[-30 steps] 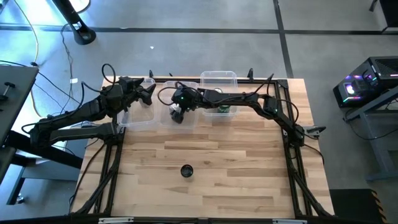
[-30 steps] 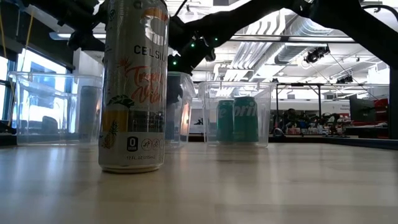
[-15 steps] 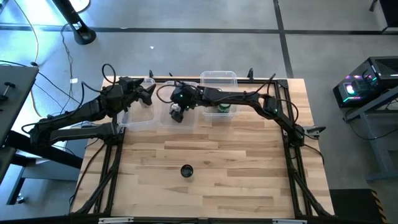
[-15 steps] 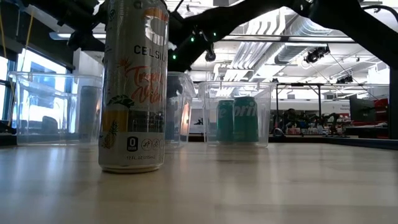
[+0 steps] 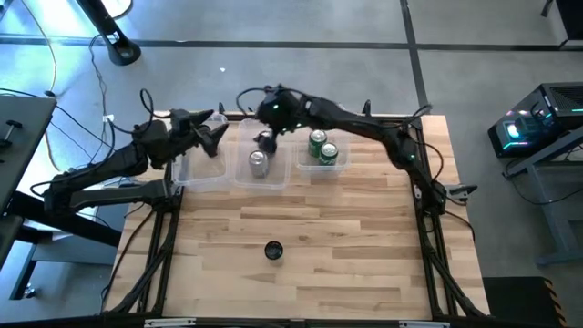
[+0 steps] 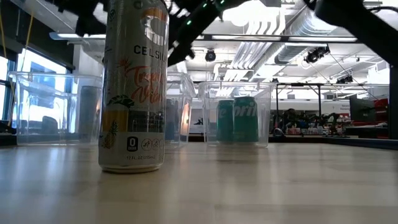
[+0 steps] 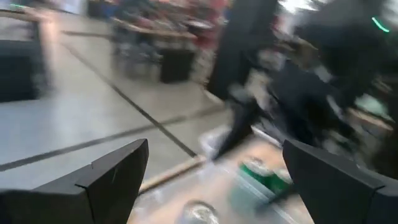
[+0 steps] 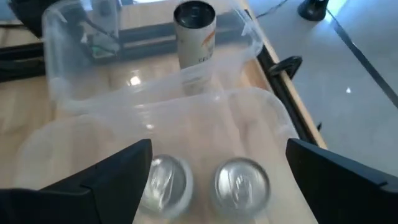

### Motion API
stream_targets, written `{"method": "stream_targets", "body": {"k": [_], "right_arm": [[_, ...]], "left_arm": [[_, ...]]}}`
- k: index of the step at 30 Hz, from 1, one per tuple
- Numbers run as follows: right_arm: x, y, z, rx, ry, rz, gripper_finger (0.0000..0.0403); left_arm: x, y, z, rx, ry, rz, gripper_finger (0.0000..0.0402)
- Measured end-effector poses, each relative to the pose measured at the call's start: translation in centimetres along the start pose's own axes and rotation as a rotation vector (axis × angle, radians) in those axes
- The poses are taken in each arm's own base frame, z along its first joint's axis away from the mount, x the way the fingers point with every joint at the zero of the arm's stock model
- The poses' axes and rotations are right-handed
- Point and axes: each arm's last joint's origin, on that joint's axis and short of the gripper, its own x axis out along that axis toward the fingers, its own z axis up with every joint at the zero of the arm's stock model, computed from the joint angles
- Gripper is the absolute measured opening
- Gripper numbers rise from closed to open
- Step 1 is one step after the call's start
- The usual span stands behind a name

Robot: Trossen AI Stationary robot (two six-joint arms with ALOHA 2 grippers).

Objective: Sort soda cans
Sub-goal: Put the white yellow soda can into the left transparent bin

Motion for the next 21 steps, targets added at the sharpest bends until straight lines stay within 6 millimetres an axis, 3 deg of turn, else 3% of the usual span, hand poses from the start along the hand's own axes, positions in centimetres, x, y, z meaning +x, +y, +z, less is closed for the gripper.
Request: {"method": "stream_targets", "body": {"k": [6,14,21], "right_arm": [[-6.9,0.2,1.4,0.01,0.009,-0.017,0.0365],[-15.6,2.1,2.4,0.039,-0.044,-0.112,0.0364],[-20.4,3.6,0.7,0.001,0.091,-0.142,0.0364]], "left_arm": [[1.1,-2.7,0.4,0.126,0.241,-0.204,0.0366],[3.8,-10.7,-0.6,0.371,0.417,-0.625,0.0366],[2.8,-16.1,2.3,0.515,0.565,-0.759,0.0366]]}}
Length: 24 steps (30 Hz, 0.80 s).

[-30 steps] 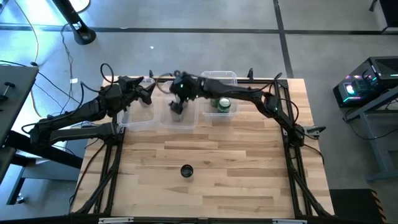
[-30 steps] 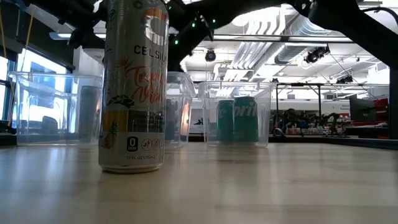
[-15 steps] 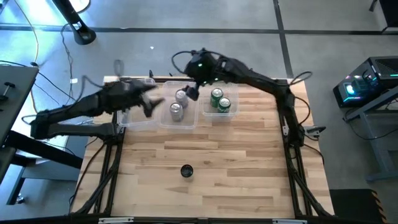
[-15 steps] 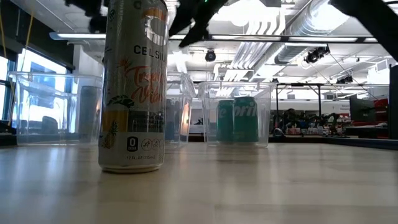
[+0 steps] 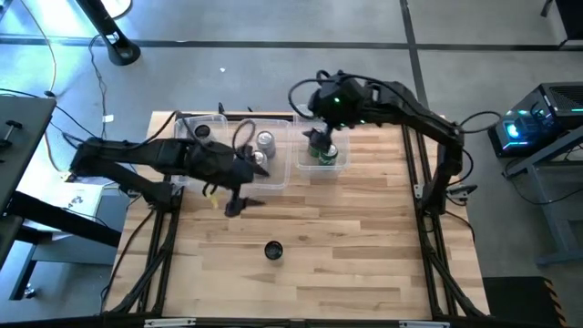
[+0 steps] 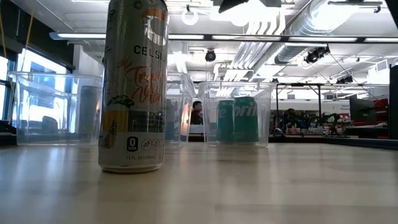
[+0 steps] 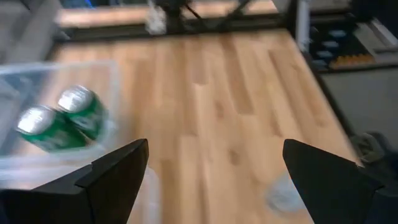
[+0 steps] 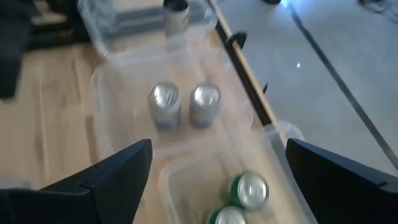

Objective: Sort soda cans
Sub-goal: Put the white yellow soda can into the left transparent bin

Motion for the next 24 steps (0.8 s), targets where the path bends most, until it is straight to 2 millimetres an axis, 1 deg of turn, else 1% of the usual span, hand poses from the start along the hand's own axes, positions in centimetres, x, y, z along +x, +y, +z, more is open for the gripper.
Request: {"method": "stream_targets", "body": {"k": [2,5,8,10,13,16,19,24], "right_arm": [[-0.7,0.3,-0.5,-0.02,0.032,0.008,0.0364],[-1.3,0.6,-1.0,-0.085,0.074,0.019,0.0364],[-1.5,0.9,-1.3,-0.142,0.094,0.04,0.0364],[-1.5,1.1,-1.3,-0.174,0.096,0.06,0.0364],[-1.6,1.3,-1.3,-0.199,0.094,0.066,0.0364],[-1.9,1.5,-1.4,-0.207,0.091,0.073,0.0364],[-2.7,1.7,-1.5,-0.197,0.081,0.074,0.0364],[-3.9,1.8,-1.7,-0.166,0.058,0.073,0.0364]], "left_arm": [[-0.1,-1.1,1.1,-0.022,0.059,-0.035,0.0366],[0.1,-2.7,2.7,-0.072,0.105,-0.075,0.0366],[1.3,-4.5,3.7,-0.102,0.143,-0.074,0.0366],[2.8,-6.0,3.4,-0.071,0.215,-0.048,0.0366],[5.6,-8.5,2.3,-0.042,0.341,-0.05,0.0365],[7.8,-10.8,1.3,-0.047,0.402,-0.065,0.0363],[9.1,-12.2,0.7,-0.028,0.409,-0.056,0.0363],[10.3,-13.2,0.0,-0.002,0.44,-0.041,0.0362]]}}
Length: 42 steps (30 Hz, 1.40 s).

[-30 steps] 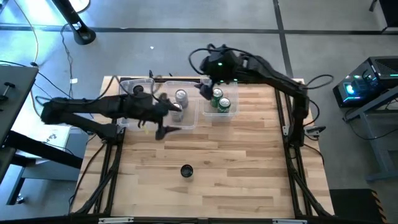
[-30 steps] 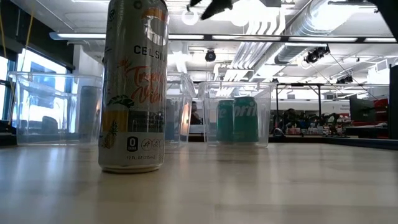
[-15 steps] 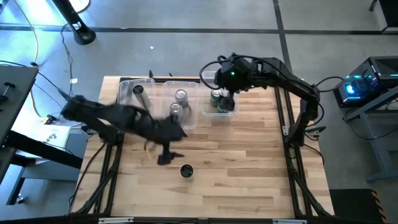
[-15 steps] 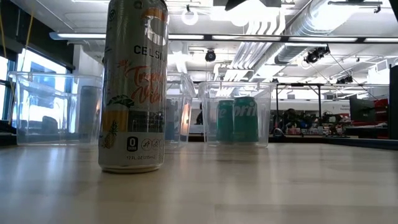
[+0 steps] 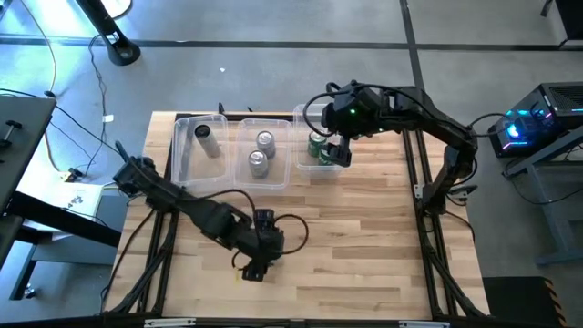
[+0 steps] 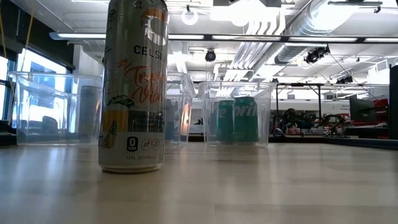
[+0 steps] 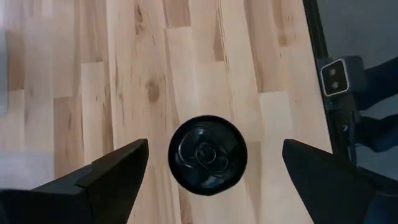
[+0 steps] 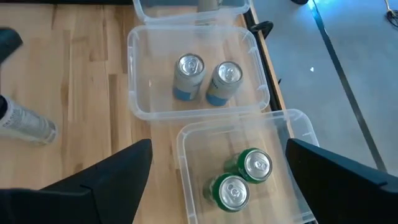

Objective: Sort soda cans
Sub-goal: Put the white yellow soda can into the left transparent bin

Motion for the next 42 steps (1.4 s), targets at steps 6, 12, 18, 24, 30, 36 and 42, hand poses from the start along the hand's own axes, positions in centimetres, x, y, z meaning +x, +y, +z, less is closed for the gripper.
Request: {"method": "stream_targets", "body": {"k": [6,12,18,24,30,36,42], "right_arm": [[-0.6,0.0,-0.1,0.042,-0.011,0.001,0.0364],[-0.7,0.8,-0.1,0.017,-0.007,-0.013,0.0364],[-0.8,1.2,-0.1,-0.007,-0.008,-0.024,0.0364],[-0.8,1.2,-0.1,-0.023,-0.008,-0.025,0.0364],[-0.9,1.2,-0.2,-0.032,-0.002,-0.025,0.0364],[-2.0,0.9,-0.5,-0.046,-0.016,-0.058,0.0364],[-3.8,0.1,-0.9,-0.037,-0.07,-0.118,0.0364]], "left_arm": [[2.1,-0.2,-0.1,0.006,0.053,0.021,0.0362],[3.6,0.0,0.0,0.001,0.088,0.029,0.0362],[5.2,-0.1,-0.6,-0.043,0.172,-0.019,0.0362],[5.9,-0.1,-0.2,-0.084,0.104,-0.039,0.0343],[5.3,0.4,-0.8,-0.1,0.172,-0.034,0.0237],[-1.0,3.1,-2.1,-0.245,0.191,0.062,0.0238],[-10.9,6.5,-5.0,-0.505,-0.087,0.315,0.0238]]}}
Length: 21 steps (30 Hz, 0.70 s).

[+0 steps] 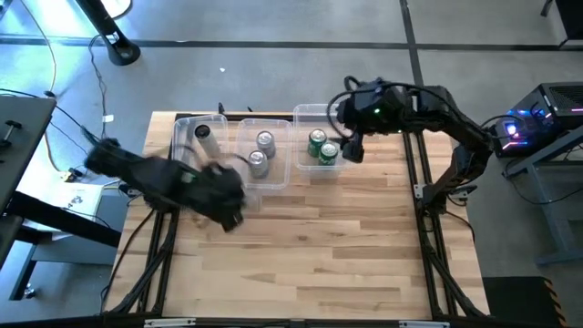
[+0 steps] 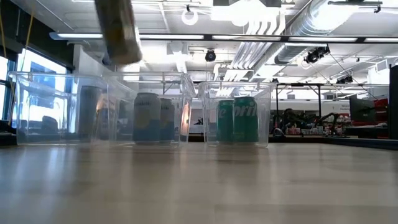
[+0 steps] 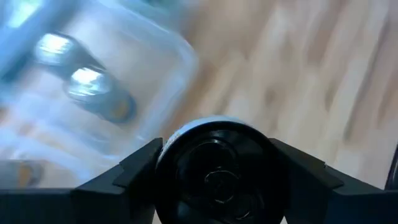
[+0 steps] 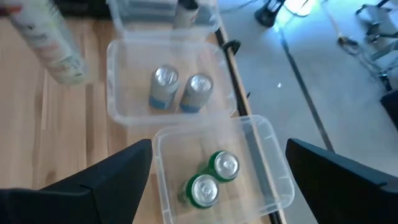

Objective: Sort soda cans
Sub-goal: Put the white yellow soda can into the left transparent bin

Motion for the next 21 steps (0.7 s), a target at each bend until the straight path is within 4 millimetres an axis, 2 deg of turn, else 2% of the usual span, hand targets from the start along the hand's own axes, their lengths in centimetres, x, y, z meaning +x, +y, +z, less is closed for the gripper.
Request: {"method": "stream_targets", "body": {"k": [4,7,12,17,21], "right_arm": [[-0.8,-0.8,0.0,0.053,-0.046,-0.023,0.0364],[-0.9,-1.2,-0.1,0.098,-0.047,-0.032,0.0364],[-0.8,-1.3,-0.1,0.142,-0.046,-0.033,0.0364],[-0.7,-1.3,0.0,0.186,-0.06,-0.036,0.0364],[-0.8,-1.3,0.2,0.205,-0.079,-0.037,0.0364]], "left_arm": [[-3.1,4.6,-0.5,-0.175,-0.105,0.142,0.0238],[-3.9,7.5,-0.7,-0.265,-0.125,0.25,0.0238],[-4.7,10.9,-0.4,-0.352,-0.16,0.313,0.0238],[-3.6,14.0,-0.2,-0.416,-0.063,0.384,0.0238],[-1.1,15.9,-0.8,-0.453,0.09,0.431,0.0238]]}}
